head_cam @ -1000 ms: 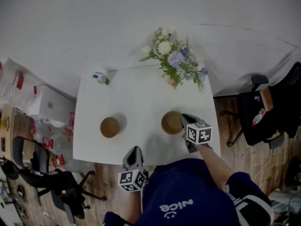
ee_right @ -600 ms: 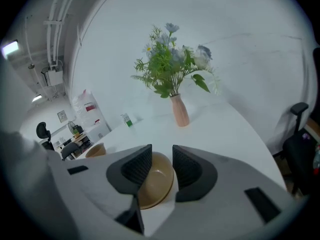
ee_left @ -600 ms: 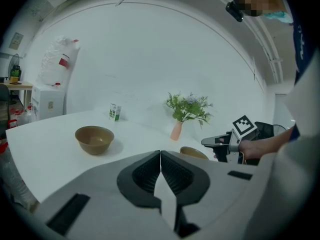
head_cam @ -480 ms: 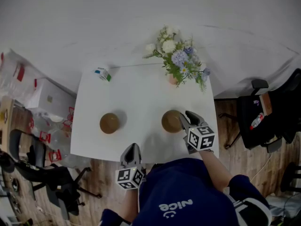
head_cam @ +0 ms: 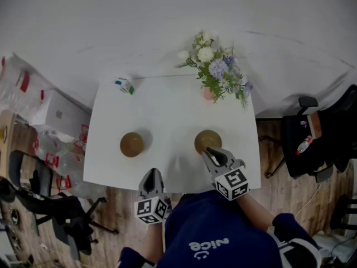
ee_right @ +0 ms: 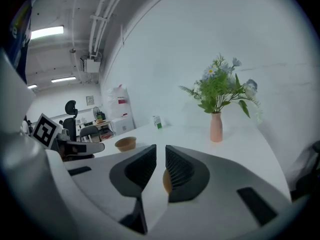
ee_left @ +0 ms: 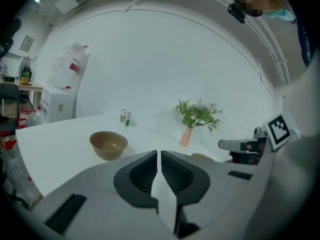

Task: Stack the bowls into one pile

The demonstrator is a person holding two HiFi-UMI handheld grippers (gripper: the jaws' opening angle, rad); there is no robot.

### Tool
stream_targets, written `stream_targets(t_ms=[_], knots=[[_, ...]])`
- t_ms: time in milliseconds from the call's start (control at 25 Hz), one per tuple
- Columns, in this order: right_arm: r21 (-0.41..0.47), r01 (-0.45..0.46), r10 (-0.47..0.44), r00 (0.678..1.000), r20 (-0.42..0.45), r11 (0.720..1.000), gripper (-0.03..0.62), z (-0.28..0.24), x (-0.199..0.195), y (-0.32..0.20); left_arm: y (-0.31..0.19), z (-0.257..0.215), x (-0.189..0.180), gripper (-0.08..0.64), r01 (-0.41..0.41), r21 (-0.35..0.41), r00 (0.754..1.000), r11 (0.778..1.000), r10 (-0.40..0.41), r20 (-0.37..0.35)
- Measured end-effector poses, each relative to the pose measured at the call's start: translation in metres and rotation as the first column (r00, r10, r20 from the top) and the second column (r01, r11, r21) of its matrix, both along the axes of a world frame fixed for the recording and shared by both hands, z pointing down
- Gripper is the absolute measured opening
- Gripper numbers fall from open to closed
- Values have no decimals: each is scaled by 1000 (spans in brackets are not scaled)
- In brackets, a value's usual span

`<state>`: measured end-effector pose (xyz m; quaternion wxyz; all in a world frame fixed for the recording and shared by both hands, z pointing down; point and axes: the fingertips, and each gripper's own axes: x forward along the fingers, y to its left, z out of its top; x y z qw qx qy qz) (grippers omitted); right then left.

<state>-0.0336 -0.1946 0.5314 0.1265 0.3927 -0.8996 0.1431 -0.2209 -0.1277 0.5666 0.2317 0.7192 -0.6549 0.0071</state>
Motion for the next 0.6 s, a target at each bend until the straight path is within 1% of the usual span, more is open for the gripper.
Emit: stream_targets(t_ms=[200,480,520,560,600], knots=[[-42,21,-21,1000,1,999,35,10,-21,23,-2,0,-33,21,67,-6,998,998,-67,13],[-31,138,-140,989,-38,990,23,15,-51,41,-7,-1,-76,26,148,-7,989,989,-148,17],[-32,154,-156,987,-43,988,23,15,-55,44,-8,-1,-80,37,152,-10,988,988,-152,15],[-35,170,-172,984,-48,985,23,14,-60,47,-11,0,-85,76,154,-17,988,988,-154,13],[-41,186,-188,981,-53,982,23,15,-64,49,-13,2,-91,134,157,-26,988,987,-157,11]])
